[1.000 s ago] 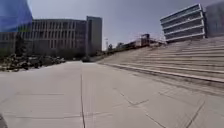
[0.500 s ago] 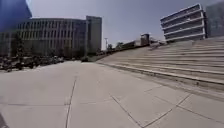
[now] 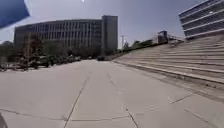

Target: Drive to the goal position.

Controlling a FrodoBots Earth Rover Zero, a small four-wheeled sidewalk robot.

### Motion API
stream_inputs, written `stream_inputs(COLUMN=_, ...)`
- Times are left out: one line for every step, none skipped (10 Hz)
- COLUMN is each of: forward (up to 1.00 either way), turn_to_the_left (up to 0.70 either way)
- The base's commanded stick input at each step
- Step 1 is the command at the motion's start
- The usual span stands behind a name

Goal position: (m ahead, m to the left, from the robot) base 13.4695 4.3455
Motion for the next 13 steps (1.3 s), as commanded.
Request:
stream_inputs(forward=1.0, turn_to_the_left=0.0)
stream_inputs(forward=1.0, turn_to_the_left=0.0)
stream_inputs(forward=1.0, turn_to_the_left=0.0)
stream_inputs(forward=1.0, turn_to_the_left=0.0)
stream_inputs(forward=1.0, turn_to_the_left=0.0)
stream_inputs(forward=1.0, turn_to_the_left=0.0)
stream_inputs(forward=1.0, turn_to_the_left=0.0)
stream_inputs(forward=1.0, turn_to_the_left=0.0)
stream_inputs(forward=1.0, turn_to_the_left=0.0)
stream_inputs(forward=1.0, turn_to_the_left=0.0)
stream_inputs(forward=1.0, turn_to_the_left=0.0)
stream_inputs(forward=1.0, turn_to_the_left=0.0)
stream_inputs(forward=1.0, turn_to_the_left=0.0)
